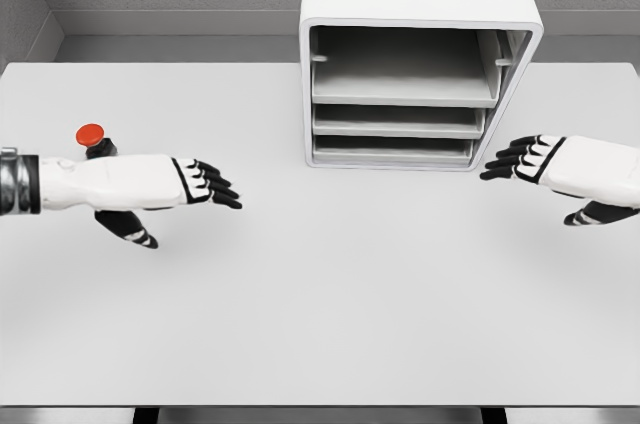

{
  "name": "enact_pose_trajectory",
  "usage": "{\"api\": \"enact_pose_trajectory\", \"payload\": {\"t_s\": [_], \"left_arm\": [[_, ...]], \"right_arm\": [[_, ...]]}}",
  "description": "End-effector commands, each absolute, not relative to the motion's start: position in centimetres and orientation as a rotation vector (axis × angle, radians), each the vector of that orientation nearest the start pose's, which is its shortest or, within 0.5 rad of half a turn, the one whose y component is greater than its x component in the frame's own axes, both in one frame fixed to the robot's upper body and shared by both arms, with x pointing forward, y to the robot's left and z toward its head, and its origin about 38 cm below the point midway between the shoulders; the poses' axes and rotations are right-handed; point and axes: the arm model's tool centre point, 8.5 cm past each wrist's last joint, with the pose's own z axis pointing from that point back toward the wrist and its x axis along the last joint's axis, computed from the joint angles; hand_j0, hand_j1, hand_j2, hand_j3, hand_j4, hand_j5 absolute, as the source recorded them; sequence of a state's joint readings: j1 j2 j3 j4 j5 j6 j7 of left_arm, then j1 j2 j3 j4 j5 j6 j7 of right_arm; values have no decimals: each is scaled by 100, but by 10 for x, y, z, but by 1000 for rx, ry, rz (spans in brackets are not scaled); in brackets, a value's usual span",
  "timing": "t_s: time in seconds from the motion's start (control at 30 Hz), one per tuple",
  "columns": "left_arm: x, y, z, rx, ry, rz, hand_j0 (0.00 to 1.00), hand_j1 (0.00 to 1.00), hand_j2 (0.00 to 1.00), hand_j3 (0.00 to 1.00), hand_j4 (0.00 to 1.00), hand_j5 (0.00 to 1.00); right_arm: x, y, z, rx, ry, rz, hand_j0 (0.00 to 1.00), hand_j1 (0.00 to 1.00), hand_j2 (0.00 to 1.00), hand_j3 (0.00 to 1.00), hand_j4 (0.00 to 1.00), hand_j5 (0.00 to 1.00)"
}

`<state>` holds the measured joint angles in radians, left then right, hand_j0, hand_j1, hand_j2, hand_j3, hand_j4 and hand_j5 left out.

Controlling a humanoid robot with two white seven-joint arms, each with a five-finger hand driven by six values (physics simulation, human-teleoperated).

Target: Slide open multi-storey tabletop storage cabinets and put open load switch and slide close multi-storey tabletop storage cabinets

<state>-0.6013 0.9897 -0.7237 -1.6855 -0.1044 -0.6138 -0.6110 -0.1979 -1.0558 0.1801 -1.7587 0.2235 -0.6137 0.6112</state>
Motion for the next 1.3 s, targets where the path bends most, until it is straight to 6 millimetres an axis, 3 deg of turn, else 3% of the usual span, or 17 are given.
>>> {"api": "enact_pose_trajectory", "payload": {"t_s": [0.0, 0.17, 0.2, 0.33, 0.47, 0.53, 0.63, 0.83, 0.97, 1.2, 1.27], "left_arm": [[370, 288, 223, 48, -1427, -2181, 100, 100, 100, 100, 100, 100], [376, 290, 231, 83, -1434, -2183, 100, 100, 100, 100, 100, 100], [392, 300, 247, 154, -1438, -2167, 100, 100, 100, 100, 100, 100], [438, 335, 268, 313, -1406, -2047, 100, 100, 100, 100, 100, 100], [471, 382, 241, 376, -1286, -1880, 100, 100, 100, 100, 100, 100], [476, 402, 226, 387, -1221, -1830, 100, 100, 100, 100, 100, 100], [474, 425, 217, 402, -1161, -1785, 100, 100, 100, 100, 100, 100], [472, 440, 204, 399, -1114, -1747, 100, 100, 100, 100, 100, 100], [480, 436, 183, 374, -1086, -1713, 100, 100, 100, 100, 100, 100], [485, 429, 176, 371, -1071, -1725, 100, 100, 100, 100, 100, 100], [486, 430, 179, 379, -1076, -1721, 94, 94, 94, 94, 94, 94]], "right_arm": [[346, -361, 252, -384, -1398, 2074, 100, 100, 100, 100, 100, 100], [346, -360, 251, -380, -1400, 2073, 100, 100, 100, 100, 100, 100], [346, -360, 251, -380, -1405, 2071, 100, 100, 100, 100, 100, 100], [355, -334, 248, -325, -1441, 2119, 100, 100, 100, 100, 100, 100], [363, -313, 252, -302, -1496, 2147, 100, 100, 100, 100, 100, 100], [366, -299, 251, -273, -1513, 2173, 100, 100, 100, 100, 100, 100], [372, -297, 269, -317, -1547, 2179, 100, 100, 100, 100, 100, 100], [379, -284, 284, -336, -1612, 2184, 100, 100, 100, 100, 100, 100], [383, -255, 284, -279, -1656, 2235, 100, 100, 100, 100, 100, 100], [389, -235, 291, -272, -1690, 2239, 100, 100, 100, 100, 100, 100], [396, -235, 296, -299, -1681, 2205, 100, 100, 100, 100, 100, 100]]}}
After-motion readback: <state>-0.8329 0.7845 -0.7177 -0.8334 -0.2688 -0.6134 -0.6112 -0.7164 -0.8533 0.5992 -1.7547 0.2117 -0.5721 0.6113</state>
